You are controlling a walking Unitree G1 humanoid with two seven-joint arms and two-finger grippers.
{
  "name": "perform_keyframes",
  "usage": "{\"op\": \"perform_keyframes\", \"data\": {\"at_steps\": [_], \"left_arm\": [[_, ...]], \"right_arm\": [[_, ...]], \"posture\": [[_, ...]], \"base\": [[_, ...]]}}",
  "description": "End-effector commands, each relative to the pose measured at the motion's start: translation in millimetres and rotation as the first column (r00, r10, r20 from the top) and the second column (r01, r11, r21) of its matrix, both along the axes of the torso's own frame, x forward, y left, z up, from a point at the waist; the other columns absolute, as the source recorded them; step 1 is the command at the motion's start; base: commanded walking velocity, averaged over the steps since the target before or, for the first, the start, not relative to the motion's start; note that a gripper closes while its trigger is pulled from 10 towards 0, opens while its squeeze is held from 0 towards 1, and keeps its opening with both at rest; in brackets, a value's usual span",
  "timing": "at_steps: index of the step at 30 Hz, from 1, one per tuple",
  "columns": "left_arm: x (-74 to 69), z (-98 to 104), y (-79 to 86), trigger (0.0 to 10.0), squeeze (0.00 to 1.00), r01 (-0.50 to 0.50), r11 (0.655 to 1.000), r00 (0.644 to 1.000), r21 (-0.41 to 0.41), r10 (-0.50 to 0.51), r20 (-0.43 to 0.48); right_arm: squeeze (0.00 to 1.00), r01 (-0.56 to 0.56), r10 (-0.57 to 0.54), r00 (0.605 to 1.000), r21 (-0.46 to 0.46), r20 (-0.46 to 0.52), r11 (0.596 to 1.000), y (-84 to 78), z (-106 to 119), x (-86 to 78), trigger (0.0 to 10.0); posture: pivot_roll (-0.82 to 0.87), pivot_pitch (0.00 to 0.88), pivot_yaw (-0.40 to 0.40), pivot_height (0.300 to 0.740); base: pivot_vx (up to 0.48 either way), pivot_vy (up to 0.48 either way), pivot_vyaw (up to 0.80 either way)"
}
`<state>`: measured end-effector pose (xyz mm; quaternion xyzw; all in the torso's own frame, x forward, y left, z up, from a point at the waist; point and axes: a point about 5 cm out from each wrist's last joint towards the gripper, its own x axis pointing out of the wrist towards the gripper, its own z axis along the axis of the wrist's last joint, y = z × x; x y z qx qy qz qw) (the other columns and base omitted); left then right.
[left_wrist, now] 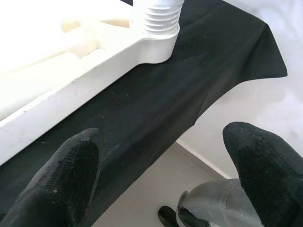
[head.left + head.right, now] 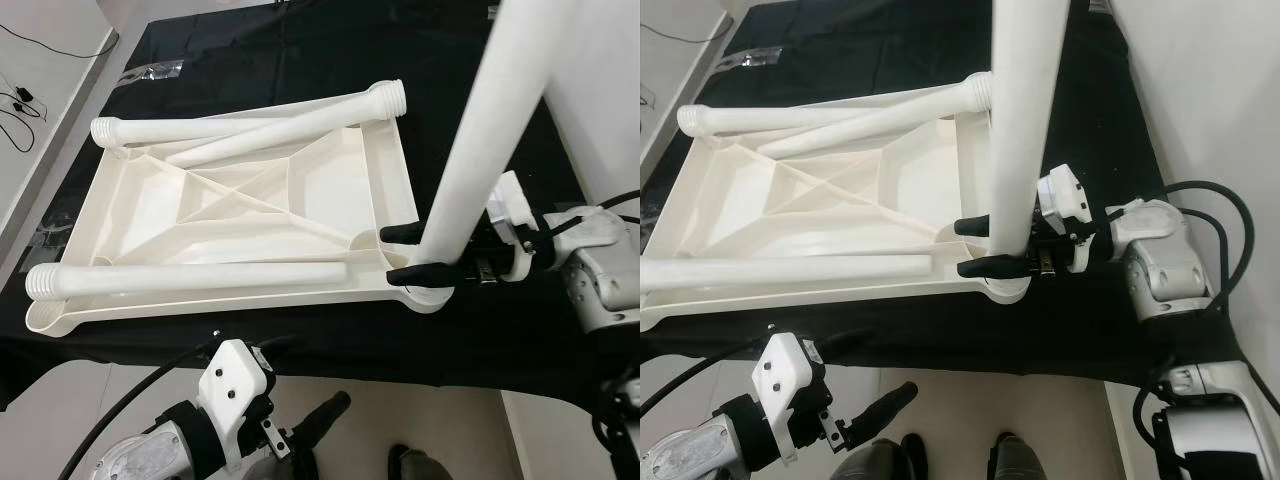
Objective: Building children table
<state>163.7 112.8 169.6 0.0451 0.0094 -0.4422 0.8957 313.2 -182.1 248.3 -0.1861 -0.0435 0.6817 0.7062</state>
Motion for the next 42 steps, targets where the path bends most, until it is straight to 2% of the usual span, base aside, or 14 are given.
{"op": "perform_keyframes", "data": {"at_steps": [1, 8, 15, 17, 18, 22, 23, 24, 27, 30, 31, 37, 40, 42], "left_arm": [[-2.5, -4.0, 2.4, 10.0, 0.00, 0.002, 1.000, 1.000, 0.026, -0.001, -0.018], [-1.5, -3.5, 1.7, 10.0, 0.00, 0.000, 1.000, 1.000, 0.028, 0.000, -0.012], [-0.9, -3.9, 1.3, 10.0, 0.00, -0.004, 1.000, 1.000, 0.026, 0.004, -0.010], [-0.2, -4.0, 1.8, 10.0, 0.00, -0.007, 1.000, 1.000, 0.024, 0.007, -0.010], [-0.2, -4.0, 1.8, 10.0, 0.00, -0.007, 1.000, 1.000, 0.024, 0.007, -0.010], [0.3, -4.4, 1.9, 10.0, 0.00, -0.008, 1.000, 1.000, 0.024, 0.009, -0.010], [0.7, -4.7, 2.0, 10.0, 0.00, -0.010, 1.000, 1.000, 0.024, 0.010, -0.009], [0.7, -4.7, 2.0, 10.0, 0.00, -0.010, 1.000, 1.000, 0.024, 0.010, -0.009], [2.3, -5.3, 2.5, 10.0, 0.00, -0.017, 1.000, 1.000, 0.027, 0.017, -0.006], [2.6, -5.4, 2.6, 10.0, 0.00, -0.018, 0.999, 1.000, 0.027, 0.018, -0.005], [4.1, -5.9, 2.8, 10.0, 0.00, -0.020, 0.999, 1.000, 0.029, 0.020, -0.003], [5.2, -6.5, 3.0, 10.0, 0.00, -0.021, 0.999, 1.000, 0.032, 0.021, 0.000], [6.2, -6.8, 3.5, 10.0, 0.00, -0.021, 0.999, 1.000, 0.034, 0.021, 0.003], [6.2, -6.8, 3.6, 10.0, 0.00, -0.022, 0.999, 1.000, 0.035, 0.022, 0.003]], "right_arm": [[0.00, -0.008, -0.001, 0.993, -0.077, -0.119, 0.997, 11.6, -38.0, 0.2, 10.0], [0.00, 0.165, -0.166, 0.983, -0.020, -0.076, 0.986, 20.5, -41.5, 1.2, 10.0], [0.00, 0.434, -0.426, 0.892, 0.020, -0.152, 0.901, 17.3, -53.7, -7.6, 10.0], [0.00, 0.591, -0.588, 0.792, -0.036, -0.162, 0.806, 15.3, -66.9, -18.9, 10.0], [0.00, 0.591, -0.588, 0.792, -0.036, -0.162, 0.806, 15.3, -66.9, -18.9, 10.0], [0.00, 0.732, -0.725, 0.671, -0.021, -0.155, 0.681, 12.2, -69.9, -17.2, 10.0], [0.00, 0.807, -0.795, 0.585, 0.018, -0.158, 0.590, 10.5, -69.9, -17.0, 10.0], [0.00, 0.807, -0.795, 0.585, 0.018, -0.158, 0.590, 10.5, -69.9, -17.0, 10.0], [0.00, 0.946, -0.929, 0.321, 0.115, -0.185, 0.304, 16.4, -74.9, -35.5, 10.0], [0.00, 0.954, -0.935, 0.294, 0.119, -0.196, 0.275, 20.1, -77.4, -42.0, 10.0], [0.00, 0.968, -0.946, 0.238, 0.139, -0.220, 0.211, 21.2, -79.6, -47.0, 10.0], [0.00, 0.966, -0.949, 0.222, 0.185, -0.224, 0.182, 18.6, -75.7, -44.5, 10.0], [0.00, 0.928, -0.924, 0.329, 0.249, -0.197, 0.277, 21.5, -70.8, -41.3, 10.0], [0.00, 0.918, -0.916, 0.349, 0.268, -0.195, 0.293, 21.6, -69.7, -41.8, 10.0]], "posture": [[0.03, 0.310, 0.126, 0.740], [0.02, 0.317, 0.118, 0.740], [0.01, 0.321, 0.107, 0.740], [0.00, 0.324, 0.108, 0.740], [0.00, 0.324, 0.108, 0.740], [0.00, 0.319, 0.105, 0.740], [-0.01, 0.316, 0.101, 0.740], [-0.01, 0.316, 0.101, 0.740], [-0.01, 0.312, 0.100, 0.740], [-0.01, 0.312, 0.100, 0.740], [-0.01, 0.306, 0.105, 0.740], [-0.01, 0.302, 0.109, 0.740], [-0.01, 0.301, 0.110, 0.740], [-0.01, 0.300, 0.110, 0.740]], "base": [[0.000, 0.000, 0.00], [0.000, 0.000, 0.00], [0.000, 0.000, 0.00], [0.000, 0.000, 0.00], [0.000, 0.000, 0.00], [0.000, 0.000, 0.00], [0.000, 0.000, 0.00], [0.000, 0.000, 0.00], [0.000, 0.000, 0.00], [0.000, 0.000, 0.00], [0.000, 0.000, 0.00], [0.000, 0.000, 0.00], [0.000, 0.000, 0.00], [0.000, 0.000, 0.00]]}}
